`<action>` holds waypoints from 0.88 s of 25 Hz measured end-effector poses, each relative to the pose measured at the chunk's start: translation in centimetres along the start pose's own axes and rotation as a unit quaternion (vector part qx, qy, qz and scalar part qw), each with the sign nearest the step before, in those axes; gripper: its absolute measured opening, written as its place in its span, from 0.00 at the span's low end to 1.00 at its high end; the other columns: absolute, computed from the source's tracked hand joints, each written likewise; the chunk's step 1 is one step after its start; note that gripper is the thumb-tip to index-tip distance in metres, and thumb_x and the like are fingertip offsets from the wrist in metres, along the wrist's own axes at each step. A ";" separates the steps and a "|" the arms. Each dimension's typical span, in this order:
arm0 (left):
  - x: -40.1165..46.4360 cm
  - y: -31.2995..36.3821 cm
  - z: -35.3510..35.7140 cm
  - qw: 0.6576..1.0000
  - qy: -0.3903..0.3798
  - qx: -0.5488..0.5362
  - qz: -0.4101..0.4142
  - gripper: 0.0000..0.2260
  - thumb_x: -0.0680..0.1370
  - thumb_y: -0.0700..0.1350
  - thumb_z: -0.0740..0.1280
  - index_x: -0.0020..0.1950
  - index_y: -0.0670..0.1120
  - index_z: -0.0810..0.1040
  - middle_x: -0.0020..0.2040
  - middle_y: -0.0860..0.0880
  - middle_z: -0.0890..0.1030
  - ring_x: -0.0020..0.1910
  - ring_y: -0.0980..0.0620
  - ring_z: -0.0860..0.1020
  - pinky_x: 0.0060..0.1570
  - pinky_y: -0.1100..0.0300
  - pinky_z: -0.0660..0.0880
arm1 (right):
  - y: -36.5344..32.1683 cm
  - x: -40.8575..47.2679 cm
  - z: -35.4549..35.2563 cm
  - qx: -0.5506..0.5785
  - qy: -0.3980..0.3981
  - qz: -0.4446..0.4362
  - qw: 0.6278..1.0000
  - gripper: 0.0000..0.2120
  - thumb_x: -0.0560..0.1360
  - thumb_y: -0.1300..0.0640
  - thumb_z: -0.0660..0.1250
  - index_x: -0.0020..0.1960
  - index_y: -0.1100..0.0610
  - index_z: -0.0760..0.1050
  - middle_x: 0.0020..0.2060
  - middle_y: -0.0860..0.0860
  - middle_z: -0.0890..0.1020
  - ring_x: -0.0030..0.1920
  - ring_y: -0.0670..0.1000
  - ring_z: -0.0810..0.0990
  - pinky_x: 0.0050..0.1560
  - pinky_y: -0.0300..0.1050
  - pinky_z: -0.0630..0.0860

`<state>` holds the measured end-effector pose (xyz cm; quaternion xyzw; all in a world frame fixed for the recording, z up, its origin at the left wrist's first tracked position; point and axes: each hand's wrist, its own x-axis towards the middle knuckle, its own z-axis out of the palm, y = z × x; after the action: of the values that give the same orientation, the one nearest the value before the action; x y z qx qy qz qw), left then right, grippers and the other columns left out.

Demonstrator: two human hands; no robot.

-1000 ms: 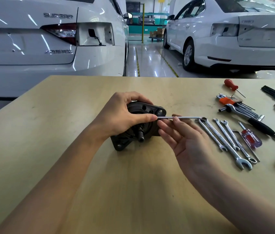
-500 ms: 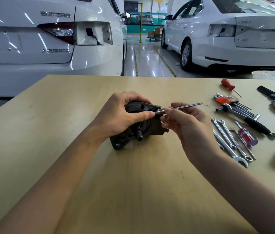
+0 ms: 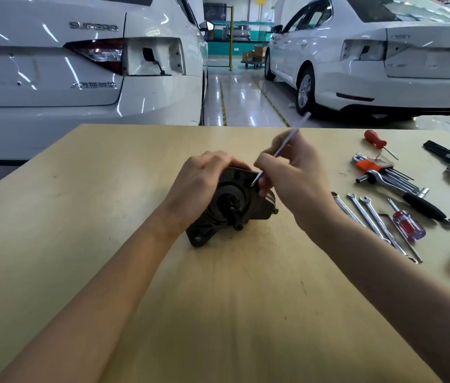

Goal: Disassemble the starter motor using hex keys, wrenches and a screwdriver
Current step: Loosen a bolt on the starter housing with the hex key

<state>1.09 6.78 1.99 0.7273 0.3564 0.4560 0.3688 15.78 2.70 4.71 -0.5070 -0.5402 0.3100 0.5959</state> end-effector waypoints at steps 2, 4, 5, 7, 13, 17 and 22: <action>0.0 -0.2 -0.2 0.997 -0.004 -0.074 -0.030 0.23 0.78 0.52 0.49 0.43 0.53 0.84 0.43 0.49 0.85 0.45 0.55 0.82 0.45 0.65 0.75 | -1.1 0.7 0.8 -0.184 -0.078 -0.107 0.974 0.11 0.72 0.67 0.64 0.39 0.52 0.67 0.38 0.51 0.74 0.33 0.50 0.75 0.35 0.49 0.72; -0.1 -0.4 -0.4 0.981 -0.009 -0.181 -0.066 0.24 0.80 0.53 0.48 0.42 0.50 0.83 0.38 0.50 0.84 0.39 0.55 0.82 0.39 0.65 0.75 | -1.8 0.6 1.8 -0.368 -0.166 -0.206 0.891 0.08 0.73 0.65 0.62 0.44 0.53 0.70 0.43 0.51 0.73 0.39 0.53 0.75 0.41 0.49 0.72; -0.2 -0.5 -0.6 0.971 0.002 -0.229 -0.071 0.23 0.80 0.52 0.48 0.41 0.49 0.81 0.34 0.51 0.81 0.35 0.56 0.80 0.36 0.64 0.74 | -1.8 0.4 2.2 -0.431 -0.185 -0.247 0.848 0.09 0.73 0.65 0.62 0.50 0.54 0.72 0.45 0.52 0.74 0.42 0.56 0.76 0.43 0.51 0.74; -0.3 -0.9 -1.1 0.958 0.015 -0.279 -0.062 0.21 0.81 0.50 0.48 0.44 0.49 0.80 0.32 0.52 0.79 0.33 0.56 0.78 0.34 0.64 0.74 | -1.5 -0.3 2.7 -0.470 -0.188 -0.308 0.806 0.15 0.72 0.67 0.62 0.57 0.57 0.73 0.53 0.53 0.77 0.48 0.60 0.78 0.46 0.54 0.75; -0.1 -1.8 -1.8 0.925 -0.005 -0.370 -0.085 0.30 0.82 0.56 0.41 0.54 0.40 0.77 0.43 0.42 0.84 0.40 0.46 0.83 0.39 0.58 0.79 | -0.5 -0.4 1.0 -0.353 -0.210 -0.302 0.861 0.08 0.72 0.64 0.71 0.50 0.58 0.83 0.40 0.44 0.73 0.40 0.45 0.74 0.42 0.33 0.68; 0.0 -2.2 -1.4 0.945 0.009 -0.322 -0.055 0.29 0.83 0.53 0.44 0.46 0.43 0.82 0.45 0.43 0.85 0.46 0.47 0.83 0.44 0.58 0.79 | 0.5 -1.3 0.1 -0.111 -0.053 -0.253 0.960 0.04 0.69 0.63 0.73 0.42 0.55 0.83 0.33 0.45 0.78 0.31 0.41 0.73 0.36 0.30 0.69; -0.2 -2.5 -1.1 0.982 0.023 -0.188 0.025 0.14 0.77 0.42 0.59 0.50 0.38 0.82 0.51 0.41 0.84 0.51 0.43 0.82 0.51 0.54 0.79 | 2.1 -1.4 -2.4 0.346 0.046 0.125 0.929 0.05 0.74 0.66 0.67 0.39 0.61 0.75 0.29 0.53 0.79 0.27 0.47 0.79 0.31 0.36 0.76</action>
<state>-0.43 8.05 0.14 0.6433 0.2544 0.5402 0.4792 18.13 1.43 2.55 -0.3463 -0.3034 0.5258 0.7152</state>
